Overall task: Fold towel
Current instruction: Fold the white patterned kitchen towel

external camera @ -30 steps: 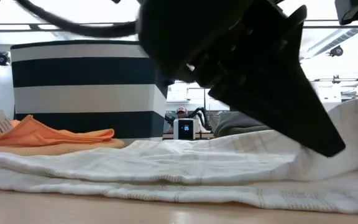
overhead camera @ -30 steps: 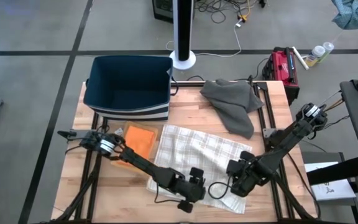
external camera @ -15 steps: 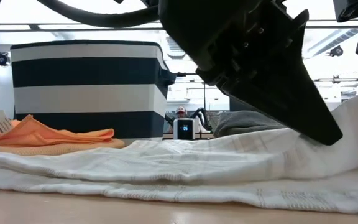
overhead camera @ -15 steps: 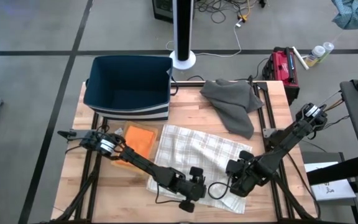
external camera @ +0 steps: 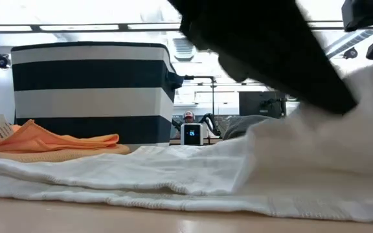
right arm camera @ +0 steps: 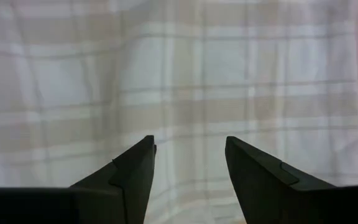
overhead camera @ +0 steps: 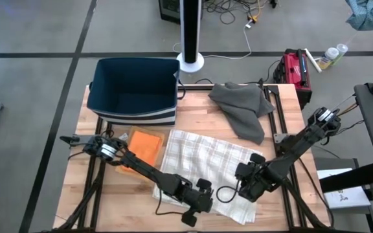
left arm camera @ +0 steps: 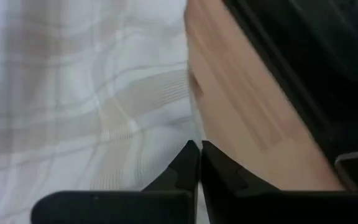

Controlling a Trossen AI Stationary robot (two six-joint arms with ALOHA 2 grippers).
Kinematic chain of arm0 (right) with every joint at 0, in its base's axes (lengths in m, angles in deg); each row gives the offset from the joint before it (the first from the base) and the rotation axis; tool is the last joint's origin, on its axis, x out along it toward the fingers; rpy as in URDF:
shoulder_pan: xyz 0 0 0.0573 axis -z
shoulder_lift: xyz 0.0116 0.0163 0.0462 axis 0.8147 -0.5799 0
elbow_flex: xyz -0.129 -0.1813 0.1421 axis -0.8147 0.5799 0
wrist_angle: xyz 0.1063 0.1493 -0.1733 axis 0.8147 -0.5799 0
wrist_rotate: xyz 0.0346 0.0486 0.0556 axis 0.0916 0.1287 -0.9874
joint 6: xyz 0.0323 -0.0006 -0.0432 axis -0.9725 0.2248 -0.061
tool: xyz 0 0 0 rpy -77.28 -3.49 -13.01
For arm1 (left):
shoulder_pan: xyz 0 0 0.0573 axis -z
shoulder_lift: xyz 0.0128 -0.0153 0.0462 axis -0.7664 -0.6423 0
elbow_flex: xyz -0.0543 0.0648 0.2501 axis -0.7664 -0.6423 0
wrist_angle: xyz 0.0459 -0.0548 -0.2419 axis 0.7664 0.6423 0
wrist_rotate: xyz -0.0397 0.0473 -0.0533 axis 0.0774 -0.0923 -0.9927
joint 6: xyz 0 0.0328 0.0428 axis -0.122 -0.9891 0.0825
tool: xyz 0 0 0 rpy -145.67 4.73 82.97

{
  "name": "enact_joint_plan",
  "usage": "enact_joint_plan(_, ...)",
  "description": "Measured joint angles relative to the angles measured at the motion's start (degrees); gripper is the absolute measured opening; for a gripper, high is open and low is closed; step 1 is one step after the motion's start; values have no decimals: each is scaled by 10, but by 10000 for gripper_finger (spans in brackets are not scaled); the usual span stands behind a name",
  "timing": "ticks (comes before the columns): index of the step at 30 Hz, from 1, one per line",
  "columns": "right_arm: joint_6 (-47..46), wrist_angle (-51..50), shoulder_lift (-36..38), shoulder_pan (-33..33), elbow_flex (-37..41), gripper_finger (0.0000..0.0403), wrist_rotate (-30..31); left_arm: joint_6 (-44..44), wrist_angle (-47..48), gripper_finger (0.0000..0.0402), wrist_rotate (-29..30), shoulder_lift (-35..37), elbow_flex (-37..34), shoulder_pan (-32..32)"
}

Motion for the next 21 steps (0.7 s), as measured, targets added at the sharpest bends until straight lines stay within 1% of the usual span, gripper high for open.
enact_joint_plan(4, 1, 0, -13, 10, 13, 190, 5, -9, -26, 20, 0, -1, -21, -1)
enact_joint_plan(7, 1, 4, -28, 18, 29, 190, 4, -9, -53, 51, 1, -1, -24, -1)
enact_joint_plan(10, 3, -3, -44, 24, 40, 190, 1, -20, -57, 91, 1, -1, -20, -1)
enact_joint_plan(13, 4, -8, -45, 27, 48, 190, -12, -28, -18, 132, -5, 2, -4, 0)
enact_joint_plan(17, 9, -6, -46, 31, 62, 190, -18, -19, 91, 177, -6, 20, 20, 1)
enact_joint_plan(19, 10, -6, -46, 38, 77, 190, -28, -2, 134, 193, -5, 31, 19, 2)
enact_joint_plan(21, 14, -7, -46, 51, 94, 190, -33, 13, 150, 206, -1, 39, 5, 2)
